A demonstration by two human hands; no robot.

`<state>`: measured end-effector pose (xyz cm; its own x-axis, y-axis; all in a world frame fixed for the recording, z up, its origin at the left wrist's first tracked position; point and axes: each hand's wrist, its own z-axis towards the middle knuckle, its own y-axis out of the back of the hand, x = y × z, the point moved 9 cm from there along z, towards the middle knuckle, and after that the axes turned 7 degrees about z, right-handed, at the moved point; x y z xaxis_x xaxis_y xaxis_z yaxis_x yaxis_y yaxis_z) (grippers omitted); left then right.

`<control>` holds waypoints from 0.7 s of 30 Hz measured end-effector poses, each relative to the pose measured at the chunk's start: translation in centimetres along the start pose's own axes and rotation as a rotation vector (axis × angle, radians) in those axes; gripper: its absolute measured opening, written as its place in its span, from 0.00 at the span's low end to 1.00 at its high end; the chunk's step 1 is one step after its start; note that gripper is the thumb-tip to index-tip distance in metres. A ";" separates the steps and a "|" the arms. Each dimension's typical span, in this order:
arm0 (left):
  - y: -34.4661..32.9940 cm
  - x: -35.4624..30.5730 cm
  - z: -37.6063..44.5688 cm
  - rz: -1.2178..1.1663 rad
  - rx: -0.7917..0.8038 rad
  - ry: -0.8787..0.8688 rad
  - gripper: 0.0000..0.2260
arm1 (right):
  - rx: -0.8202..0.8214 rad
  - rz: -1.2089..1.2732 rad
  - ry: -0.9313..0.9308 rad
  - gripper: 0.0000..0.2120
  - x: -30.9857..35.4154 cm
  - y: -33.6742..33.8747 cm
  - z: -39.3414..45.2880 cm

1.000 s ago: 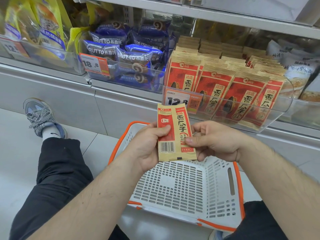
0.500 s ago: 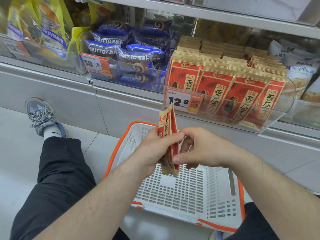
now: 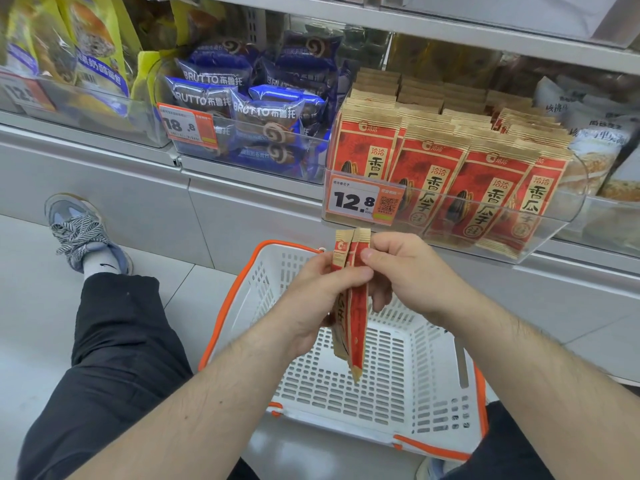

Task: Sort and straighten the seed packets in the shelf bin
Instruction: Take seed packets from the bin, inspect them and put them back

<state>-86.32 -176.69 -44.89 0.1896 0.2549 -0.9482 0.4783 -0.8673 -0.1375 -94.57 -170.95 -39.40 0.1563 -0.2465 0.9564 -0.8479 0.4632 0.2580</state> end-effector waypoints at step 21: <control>0.9 0.4 0.3 -0.230 -0.092 0.120 0.11 | 0.063 -0.168 0.005 0.17 0.8 -0.1 -0.5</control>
<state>-86.12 -177.50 -45.49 0.1647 0.4948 -0.8533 0.5951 -0.7397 -0.3140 -94.09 -170.75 -38.64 0.3003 -0.3119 0.9014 -0.8397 0.3619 0.4050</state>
